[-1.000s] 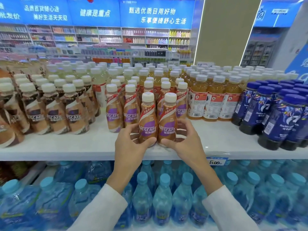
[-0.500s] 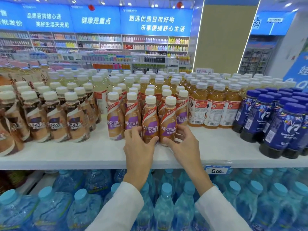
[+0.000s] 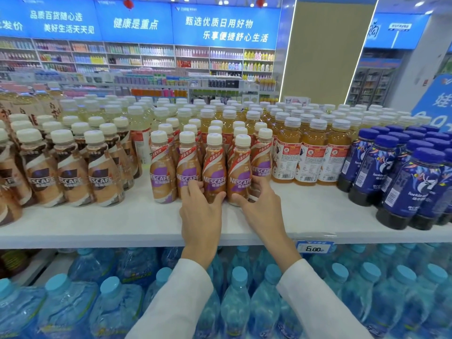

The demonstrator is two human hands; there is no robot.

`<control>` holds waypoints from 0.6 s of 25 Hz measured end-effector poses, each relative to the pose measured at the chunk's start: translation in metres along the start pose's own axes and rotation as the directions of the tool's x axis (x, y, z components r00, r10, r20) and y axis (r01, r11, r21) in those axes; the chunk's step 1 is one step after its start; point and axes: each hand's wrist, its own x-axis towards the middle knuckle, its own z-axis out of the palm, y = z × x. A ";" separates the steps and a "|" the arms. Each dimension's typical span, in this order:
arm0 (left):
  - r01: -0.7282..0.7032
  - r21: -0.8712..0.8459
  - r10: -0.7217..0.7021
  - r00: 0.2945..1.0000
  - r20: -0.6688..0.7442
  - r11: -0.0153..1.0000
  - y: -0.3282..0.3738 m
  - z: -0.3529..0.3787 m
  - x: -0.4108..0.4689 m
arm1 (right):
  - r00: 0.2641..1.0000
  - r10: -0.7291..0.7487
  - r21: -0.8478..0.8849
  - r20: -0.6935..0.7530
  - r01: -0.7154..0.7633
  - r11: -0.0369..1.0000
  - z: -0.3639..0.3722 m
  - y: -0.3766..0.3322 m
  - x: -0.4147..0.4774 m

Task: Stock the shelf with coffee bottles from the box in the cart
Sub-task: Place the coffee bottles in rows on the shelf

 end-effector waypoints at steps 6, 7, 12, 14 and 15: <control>0.003 0.016 -0.003 1.000 0.005 1.000 0.002 -0.002 -0.002 | 1.000 0.007 -0.047 0.013 -0.006 0.999 0.005 0.004 0.000; 0.004 0.025 -0.005 1.000 0.014 1.000 0.003 -0.003 -0.002 | 1.000 0.007 -0.056 0.020 -0.006 0.998 0.004 0.003 0.000; -0.052 0.070 0.048 0.997 0.066 0.996 -0.003 -0.020 -0.013 | 0.998 -0.030 -0.085 0.047 0.034 0.996 -0.007 -0.006 -0.019; -0.076 0.120 0.068 0.995 0.067 0.990 -0.014 -0.033 -0.026 | 0.998 -0.028 -0.097 0.049 0.032 0.995 -0.009 -0.005 -0.043; -0.092 0.140 0.084 0.995 0.061 0.986 -0.023 -0.042 -0.036 | 0.997 -0.041 -0.098 0.068 0.048 0.994 -0.008 -0.004 -0.058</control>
